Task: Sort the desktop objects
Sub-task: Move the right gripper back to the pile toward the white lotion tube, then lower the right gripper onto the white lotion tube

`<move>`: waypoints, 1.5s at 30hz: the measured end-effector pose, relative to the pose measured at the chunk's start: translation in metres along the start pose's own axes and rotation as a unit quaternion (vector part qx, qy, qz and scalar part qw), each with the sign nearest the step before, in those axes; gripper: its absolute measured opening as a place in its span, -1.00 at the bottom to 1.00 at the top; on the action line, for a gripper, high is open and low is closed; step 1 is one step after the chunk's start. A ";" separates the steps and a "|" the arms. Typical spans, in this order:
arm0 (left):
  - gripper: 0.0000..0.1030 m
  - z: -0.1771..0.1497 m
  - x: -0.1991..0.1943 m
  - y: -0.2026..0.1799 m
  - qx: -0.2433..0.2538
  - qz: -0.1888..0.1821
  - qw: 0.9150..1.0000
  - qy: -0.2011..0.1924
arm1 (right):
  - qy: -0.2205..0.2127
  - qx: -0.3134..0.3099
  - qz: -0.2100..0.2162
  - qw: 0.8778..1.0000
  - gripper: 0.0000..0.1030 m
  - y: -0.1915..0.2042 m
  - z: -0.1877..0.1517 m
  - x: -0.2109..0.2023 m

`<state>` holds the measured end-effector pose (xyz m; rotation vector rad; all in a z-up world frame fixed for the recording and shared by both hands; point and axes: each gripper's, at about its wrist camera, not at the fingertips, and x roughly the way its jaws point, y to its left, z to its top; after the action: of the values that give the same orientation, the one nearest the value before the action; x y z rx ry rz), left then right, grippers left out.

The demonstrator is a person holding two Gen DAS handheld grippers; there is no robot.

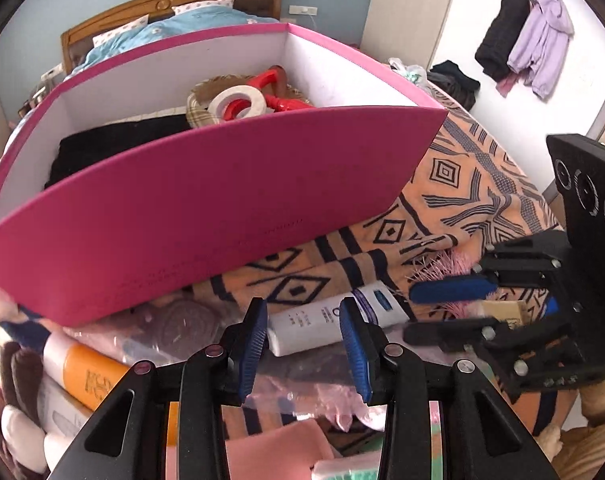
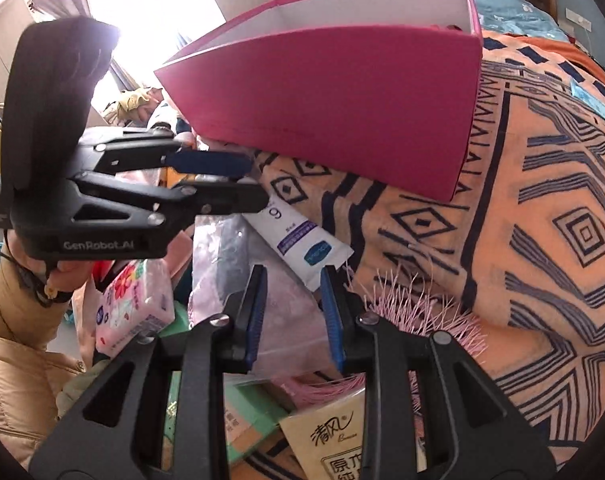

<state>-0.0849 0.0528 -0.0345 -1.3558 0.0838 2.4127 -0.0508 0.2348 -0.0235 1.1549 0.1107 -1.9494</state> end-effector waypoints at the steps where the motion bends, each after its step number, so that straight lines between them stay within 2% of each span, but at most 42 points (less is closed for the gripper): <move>1: -0.26 -0.002 -0.002 0.000 -0.001 -0.002 1.000 0.000 | -0.002 -0.005 -0.004 1.000 -0.43 0.001 0.002 0.000; 6: -0.26 -0.011 -0.008 -0.002 -0.001 0.000 1.000 0.005 | 0.001 -0.033 -0.010 0.999 -0.42 0.005 0.013 0.008; 9: -0.25 -0.015 -0.006 0.001 -0.006 0.014 1.000 0.014 | 0.009 -0.037 -0.010 0.999 -0.42 0.007 0.016 0.015; 16: -0.25 -0.022 -0.005 0.006 -0.025 -0.015 0.999 0.026 | -0.001 -0.051 -0.017 0.999 -0.42 0.010 0.024 0.016; 21: -0.25 -0.017 0.005 0.006 -0.037 -0.032 0.998 0.038 | 0.013 -0.054 -0.012 0.998 -0.42 0.010 0.035 0.034; 27: -0.25 -0.007 0.014 0.012 -0.058 -0.047 0.996 0.045 | 0.026 -0.043 0.016 0.999 -0.42 0.004 0.037 0.041; 31: -0.25 -0.003 0.018 0.016 -0.070 -0.061 0.994 0.049 | 0.046 -0.039 0.026 0.998 -0.31 -0.004 0.032 0.043; 37: -0.25 0.001 0.021 0.020 -0.084 -0.069 0.993 0.049 | 0.053 -0.038 0.048 0.997 -0.31 -0.013 0.026 0.039; 40: -0.25 0.006 0.025 0.016 -0.082 -0.076 0.992 0.052 | 0.055 -0.043 0.058 0.996 -0.27 -0.011 0.021 0.036; 42: -0.25 0.009 0.029 0.009 -0.075 -0.079 0.992 0.056 | 0.055 -0.039 0.071 0.995 -0.16 -0.011 0.017 0.033; 45: -0.24 0.012 0.039 0.001 -0.067 -0.092 0.992 0.062 | 0.056 -0.041 0.081 0.994 -0.16 -0.010 0.010 0.027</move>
<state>-0.1133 0.0660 -0.0608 -1.5029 -0.1678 2.2136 -0.0705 0.2205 -0.0414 1.1822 0.1504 -1.7225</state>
